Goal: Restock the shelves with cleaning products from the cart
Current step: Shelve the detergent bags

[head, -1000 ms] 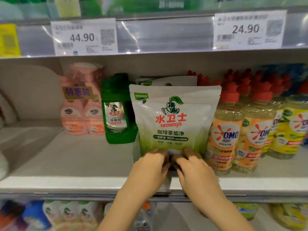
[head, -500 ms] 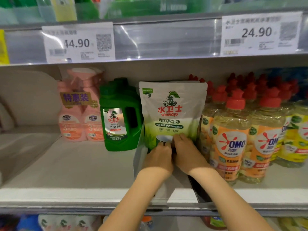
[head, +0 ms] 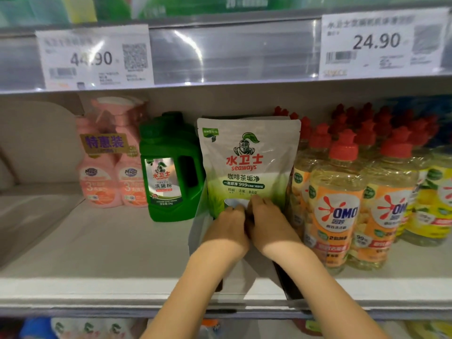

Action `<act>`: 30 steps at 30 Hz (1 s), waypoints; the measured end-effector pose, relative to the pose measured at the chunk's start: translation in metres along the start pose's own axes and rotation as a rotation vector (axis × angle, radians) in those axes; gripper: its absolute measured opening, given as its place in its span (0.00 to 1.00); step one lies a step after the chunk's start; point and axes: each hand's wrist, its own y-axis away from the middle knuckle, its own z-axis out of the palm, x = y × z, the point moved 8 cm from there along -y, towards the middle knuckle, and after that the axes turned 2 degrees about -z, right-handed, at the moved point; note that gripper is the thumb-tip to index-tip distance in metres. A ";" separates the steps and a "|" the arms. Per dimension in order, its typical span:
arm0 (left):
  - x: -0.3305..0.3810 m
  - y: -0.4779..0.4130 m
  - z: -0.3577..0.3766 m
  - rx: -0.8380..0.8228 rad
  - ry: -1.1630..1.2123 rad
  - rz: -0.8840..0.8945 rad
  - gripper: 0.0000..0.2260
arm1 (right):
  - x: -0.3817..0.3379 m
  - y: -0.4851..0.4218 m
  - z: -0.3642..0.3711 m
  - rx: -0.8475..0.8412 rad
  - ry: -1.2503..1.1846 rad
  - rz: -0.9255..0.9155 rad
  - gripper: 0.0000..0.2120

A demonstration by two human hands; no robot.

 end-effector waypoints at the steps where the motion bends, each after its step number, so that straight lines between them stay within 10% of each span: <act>1: 0.000 0.006 -0.005 0.020 0.036 -0.006 0.13 | -0.002 0.004 -0.004 0.010 -0.031 -0.009 0.09; 10: -0.018 0.129 -0.044 0.258 0.691 -0.007 0.06 | -0.036 0.095 -0.036 0.146 -0.709 -0.314 0.05; 30: -0.214 0.463 -0.061 0.804 0.781 -0.641 0.02 | -0.268 0.268 0.152 -0.748 -1.082 -0.514 0.07</act>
